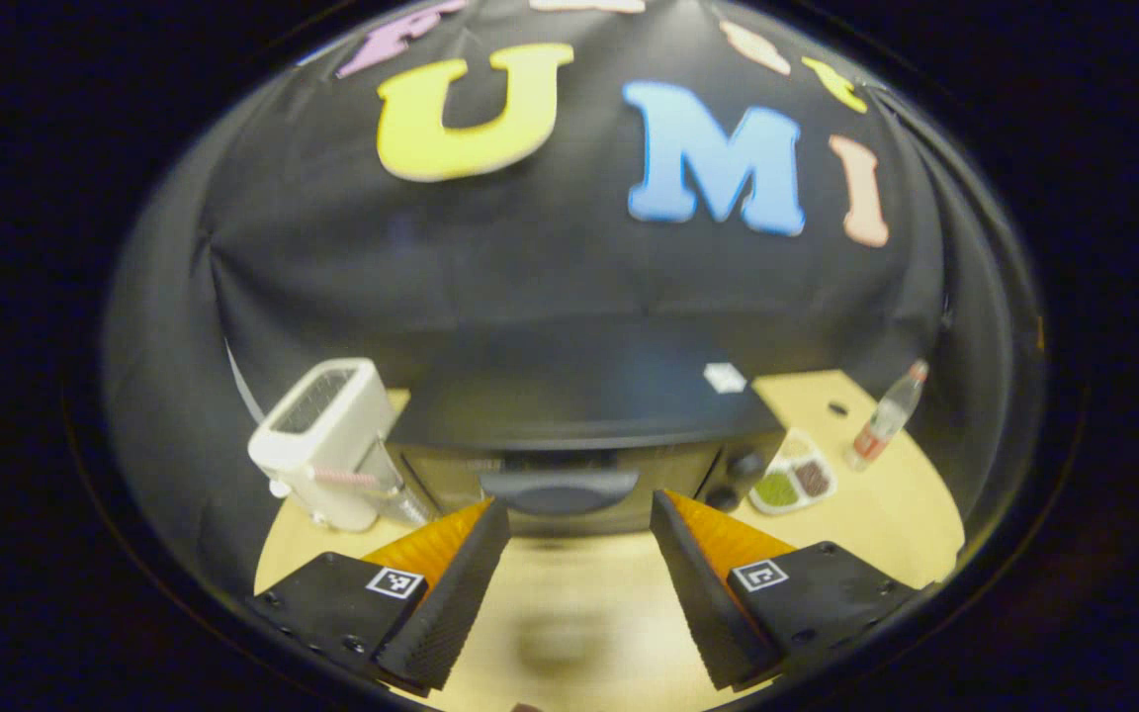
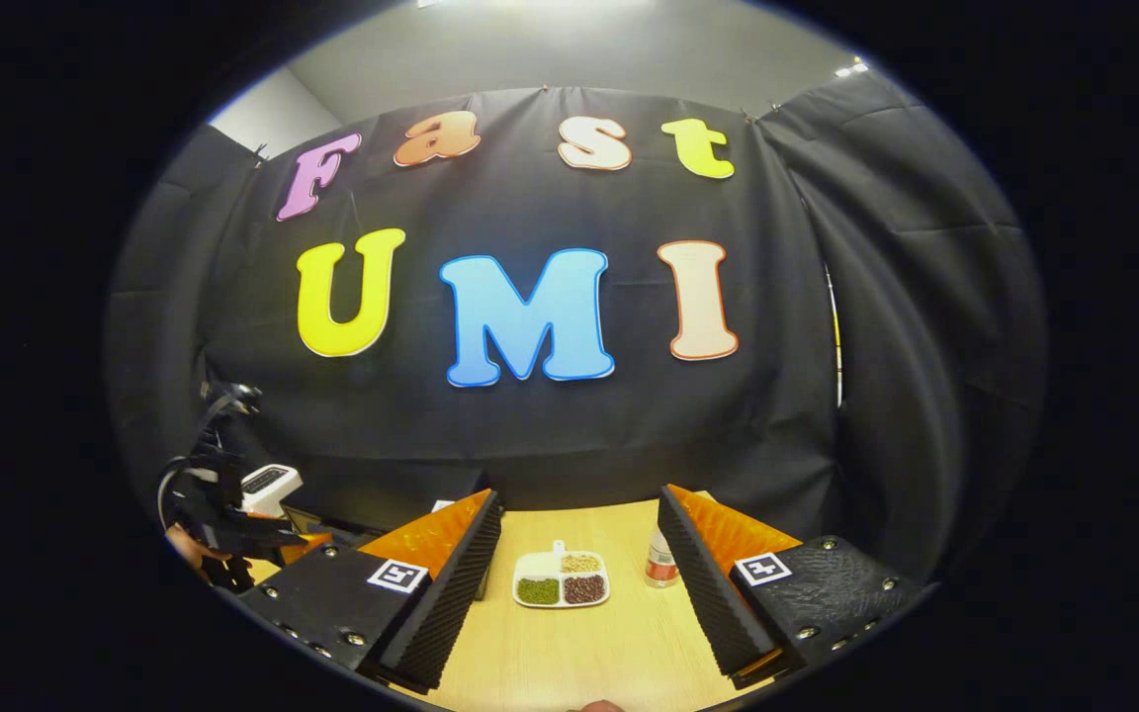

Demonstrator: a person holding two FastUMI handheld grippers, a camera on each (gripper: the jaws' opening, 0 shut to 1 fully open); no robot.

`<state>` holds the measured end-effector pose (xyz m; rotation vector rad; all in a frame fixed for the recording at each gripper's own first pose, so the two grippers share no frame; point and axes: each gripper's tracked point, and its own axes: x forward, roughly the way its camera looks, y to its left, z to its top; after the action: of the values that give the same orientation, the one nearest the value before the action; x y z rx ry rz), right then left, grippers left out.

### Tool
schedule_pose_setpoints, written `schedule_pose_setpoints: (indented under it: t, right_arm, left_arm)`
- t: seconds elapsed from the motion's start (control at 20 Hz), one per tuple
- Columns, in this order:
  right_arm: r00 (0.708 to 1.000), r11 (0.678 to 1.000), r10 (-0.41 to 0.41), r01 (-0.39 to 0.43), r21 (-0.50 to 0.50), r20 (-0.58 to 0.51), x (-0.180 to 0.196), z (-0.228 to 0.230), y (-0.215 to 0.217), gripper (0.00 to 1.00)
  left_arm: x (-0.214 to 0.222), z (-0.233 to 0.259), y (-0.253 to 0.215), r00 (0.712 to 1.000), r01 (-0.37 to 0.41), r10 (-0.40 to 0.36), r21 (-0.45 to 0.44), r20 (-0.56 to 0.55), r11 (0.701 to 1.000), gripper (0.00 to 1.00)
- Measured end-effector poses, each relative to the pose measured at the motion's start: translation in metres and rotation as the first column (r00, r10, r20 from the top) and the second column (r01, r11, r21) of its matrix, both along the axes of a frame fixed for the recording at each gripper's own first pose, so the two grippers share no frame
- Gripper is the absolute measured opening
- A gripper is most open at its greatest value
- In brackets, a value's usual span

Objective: Open the electric oven with the left hand, put the food in, and close the electric oven.

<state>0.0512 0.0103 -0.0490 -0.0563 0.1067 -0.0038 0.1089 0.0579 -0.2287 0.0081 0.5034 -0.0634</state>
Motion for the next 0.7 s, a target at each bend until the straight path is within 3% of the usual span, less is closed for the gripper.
schedule_pose_setpoints:
  t: [0.1, 0.2, 0.3, 0.45, 0.7]
  right_arm:
    - [0.999, 1.0, 0.028, -0.028, 0.008, 0.018, 0.0, 0.015, 0.012, 1.0]
    - [0.998, 0.999, 0.048, -0.048, 0.015, 0.035, -0.002, 0.029, 0.022, 0.97]
    - [0.996, 0.997, 0.072, -0.074, 0.03, 0.053, -0.007, 0.048, 0.035, 0.97]
    - [0.99, 0.994, 0.105, -0.108, 0.027, 0.092, -0.016, 0.073, 0.049, 0.97]
    - [0.987, 0.993, 0.116, -0.12, 0.024, 0.113, -0.028, 0.085, 0.063, 0.97]
  left_arm:
    - [-0.014, 0.067, -0.009, 0.983, -0.012, 0.014, -0.014, 0.185, 1.0, 0.97]
    - [-0.037, 0.125, -0.019, 0.947, -0.003, 0.011, -0.028, 0.32, 1.0, 0.91]
    - [-0.055, 0.167, -0.018, 0.916, -0.018, 0.03, -0.034, 0.401, 0.999, 0.97]
    - [-0.076, 0.205, -0.017, 0.901, -0.031, 0.058, -0.07, 0.43, 0.997, 1.0]
    - [-0.092, 0.216, 0.001, 0.902, -0.052, 0.08, -0.078, 0.425, 0.996, 1.0]
